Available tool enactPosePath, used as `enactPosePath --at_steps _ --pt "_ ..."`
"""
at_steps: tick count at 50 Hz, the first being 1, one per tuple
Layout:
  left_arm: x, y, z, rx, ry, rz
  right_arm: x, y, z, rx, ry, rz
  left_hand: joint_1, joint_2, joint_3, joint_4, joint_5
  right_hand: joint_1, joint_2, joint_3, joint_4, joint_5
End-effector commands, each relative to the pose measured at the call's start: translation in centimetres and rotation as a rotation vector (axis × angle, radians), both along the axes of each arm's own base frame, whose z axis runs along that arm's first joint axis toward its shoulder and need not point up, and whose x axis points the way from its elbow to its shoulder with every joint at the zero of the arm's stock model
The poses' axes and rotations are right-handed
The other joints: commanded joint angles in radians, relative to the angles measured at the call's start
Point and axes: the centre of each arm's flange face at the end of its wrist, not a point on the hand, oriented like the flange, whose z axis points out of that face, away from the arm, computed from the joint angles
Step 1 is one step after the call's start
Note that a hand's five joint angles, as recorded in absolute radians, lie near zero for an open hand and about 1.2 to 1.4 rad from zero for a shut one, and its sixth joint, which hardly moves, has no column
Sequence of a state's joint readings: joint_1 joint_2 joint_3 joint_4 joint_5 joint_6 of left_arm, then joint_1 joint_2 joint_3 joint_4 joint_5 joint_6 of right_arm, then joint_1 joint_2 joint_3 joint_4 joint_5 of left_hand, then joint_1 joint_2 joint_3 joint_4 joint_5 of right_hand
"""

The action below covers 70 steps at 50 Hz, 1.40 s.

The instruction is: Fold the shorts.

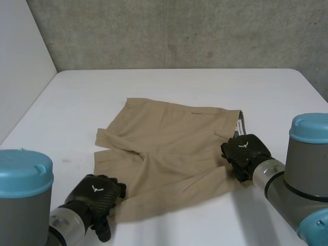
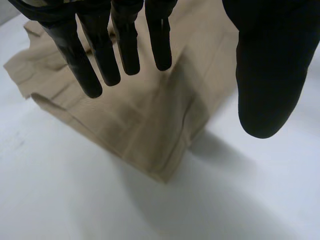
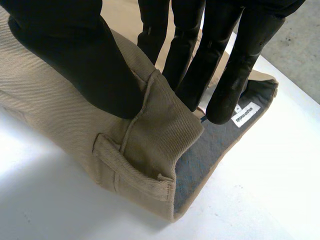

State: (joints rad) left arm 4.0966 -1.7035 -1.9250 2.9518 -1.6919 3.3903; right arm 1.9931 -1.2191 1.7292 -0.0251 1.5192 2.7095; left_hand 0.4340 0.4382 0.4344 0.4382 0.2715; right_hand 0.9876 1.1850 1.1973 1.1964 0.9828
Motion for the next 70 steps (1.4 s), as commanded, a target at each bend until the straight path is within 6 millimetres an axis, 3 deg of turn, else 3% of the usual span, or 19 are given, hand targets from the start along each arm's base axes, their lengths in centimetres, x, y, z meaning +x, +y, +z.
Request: enactPosePath --at_steps 1,3,4,10,15,21,30,34,38,39,41,42,45,49,52,57,61,65,70 --pt "0.0 -1.9 -1.9 -0.041 -0.05 0.065 -0.1 -0.2 0.0 -0.002 -0.002 -0.007 0.398 0.393 0.397 0.393 0.386 0.409 0.211 0.199 0.2 0.239" --pt "-0.1 -2.1 -2.3 -0.036 -0.06 0.071 0.0 -0.2 0.2 -0.007 -0.004 -0.007 0.632 0.628 0.632 0.628 0.62 0.409 0.211 0.199 0.2 0.239" --pt "-0.3 -2.5 -2.5 -0.04 -0.063 0.075 -0.1 -0.3 0.2 -0.01 -0.004 -0.009 0.942 0.938 0.942 0.938 0.93 0.409 0.211 0.199 0.2 0.239" --pt "-2.5 -5.2 0.3 -0.159 0.005 0.057 0.3 -1.3 1.3 -0.056 -0.012 -0.009 0.962 0.958 0.962 0.958 0.95 0.409 0.211 0.199 0.2 0.239" --pt "-5.9 -10.2 5.5 -0.415 0.046 0.008 1.3 -3.1 3.2 -0.137 -0.041 -0.003 0.962 0.958 0.962 0.958 0.95 0.409 0.211 0.199 0.2 0.239" --pt "-9.5 -15.9 6.4 -0.601 -0.021 -0.036 3.2 -7.6 4.2 -0.299 -0.039 -0.015 0.962 0.958 0.962 0.958 0.95 0.409 0.211 0.199 0.2 0.239" --pt "-14.3 -23.5 1.7 -0.867 -0.03 -0.029 5.7 -14.5 3.6 -0.643 0.062 -0.061 0.962 0.958 0.962 0.958 0.95 0.409 0.211 0.199 0.2 0.239" --pt "-14.5 -27.1 -0.8 -1.001 -0.028 0.031 6.7 -16.5 1.3 -0.72 0.099 -0.042 0.962 0.958 0.962 0.958 0.95 0.409 0.211 0.199 0.2 0.239" --pt "-14.4 -28.5 -2.3 -1.062 -0.008 0.059 7.4 -17.6 -2.0 -0.721 0.118 -0.015 0.962 0.958 0.962 0.958 0.95 0.378 0.18 0.168 0.169 0.208" --pt "-14.4 -28.6 -2.7 -1.067 -0.004 0.061 7.6 -17.8 -3.1 -0.708 0.127 -0.005 0.962 0.958 0.962 0.958 0.95 -0.064 -0.262 -0.274 -0.273 -0.234" --pt "-14.5 -28.6 -3.3 -1.074 0.003 0.064 7.6 -17.8 -4.0 -0.693 0.139 0.0 0.962 0.958 0.962 0.958 0.95 -0.58 -0.778 -0.79 -0.789 -0.75" --pt "-14.7 -28.5 -3.6 -1.082 0.012 0.065 7.6 -17.8 -4.1 -0.69 0.141 0.003 0.681 0.677 0.68 0.677 0.669 -0.803 -1.001 -1.013 -1.012 -0.973" --pt "-15.0 -28.2 -3.7 -1.093 0.02 0.068 7.6 -17.8 -3.6 -0.689 0.128 -0.009 -0.259 -0.264 -0.26 -0.264 -0.271 -0.813 -1.01 -1.023 -1.022 -0.983" --pt "-15.5 -27.2 -3.5 -1.089 0.034 0.084 7.1 -17.4 1.1 -0.722 0.027 -0.049 -0.259 -0.264 -0.26 -0.264 -0.271 -0.813 -1.01 -1.023 -1.022 -0.983" --pt "-15.3 -26.3 0.1 -1.103 0.07 0.125 6.0 -16.3 6.7 -0.743 -0.14 -0.094 -0.259 -0.264 -0.26 -0.264 -0.271 -0.813 -1.01 -1.023 -1.022 -0.983" --pt "-13.1 -24.0 4.5 -1.04 0.195 0.153 4.3 -13.3 10.9 -0.641 -0.306 -0.085 -0.256 -0.26 -0.256 -0.26 -0.268 -0.813 -1.01 -1.023 -1.022 -0.983" --pt "-11.4 -20.4 6.6 -0.895 0.374 0.069 2.3 -11.4 9.8 -0.415 -0.301 -0.048 -0.256 -0.26 -0.256 -0.26 -0.268 -0.813 -1.01 -1.023 -1.022 -0.983" --pt "-9.0 -16.8 6.1 -0.664 0.509 -0.008 0.8 -9.3 6.4 -0.156 -0.256 -0.047 -0.259 -0.264 -0.26 -0.264 -0.271 -0.813 -1.01 -1.023 -1.022 -0.983" --pt "-5.9 -15.3 4.7 -0.531 0.496 0.053 -1.5 -8.2 2.6 0.013 -0.222 -0.117 -0.256 -0.26 -0.256 -0.26 -0.268 -0.813 -1.01 -1.023 -1.022 -0.983"
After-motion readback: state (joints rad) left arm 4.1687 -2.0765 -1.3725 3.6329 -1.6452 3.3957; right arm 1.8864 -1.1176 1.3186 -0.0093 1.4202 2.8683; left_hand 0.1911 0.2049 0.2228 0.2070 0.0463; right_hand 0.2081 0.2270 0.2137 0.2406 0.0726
